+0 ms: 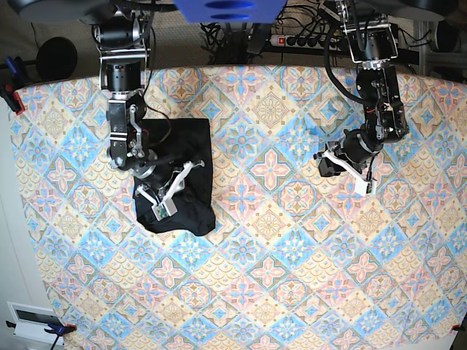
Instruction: Layout the t-shirt on the table in an organized manner, then fold the t-shirt properly
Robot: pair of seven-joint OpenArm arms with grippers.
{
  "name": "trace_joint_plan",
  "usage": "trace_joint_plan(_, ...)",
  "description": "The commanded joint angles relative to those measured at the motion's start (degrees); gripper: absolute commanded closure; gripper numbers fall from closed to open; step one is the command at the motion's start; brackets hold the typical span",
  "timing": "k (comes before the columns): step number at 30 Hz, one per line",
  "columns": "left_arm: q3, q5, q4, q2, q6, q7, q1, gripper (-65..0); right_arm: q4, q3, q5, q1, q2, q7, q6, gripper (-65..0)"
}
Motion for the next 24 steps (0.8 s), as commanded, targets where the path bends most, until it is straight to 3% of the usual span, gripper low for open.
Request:
trace_joint_plan(1, -0.14, -0.90, 1.02, -0.40, -0.17, -0.82, -0.91, -10.5, -0.23, 0.11, -0.53, 1.46, 0.23, -0.47, 0.23, 0.0)
trace_joint_plan(9, -0.23, -1.34, 1.19, -0.40, -0.17, -0.82, -0.91, -10.5, -5.41, 0.11, -0.53, 1.11, 0.23, 3.93, 0.23, 0.0)
trace_joint_plan(17, -0.23, -8.46, 8.05, -0.75, 0.00, -0.73, -0.56, -10.5, -5.68, 0.19, -0.62, -2.24, 0.14, 4.54, 0.23, 0.0)
trace_joint_plan(24, -2.69, -8.54, 15.61, -0.58, 0.00, 3.58, 0.23, -10.5, 8.83, 0.63, -0.36, -5.14, 0.06, 2.70, 0.23, 0.0)
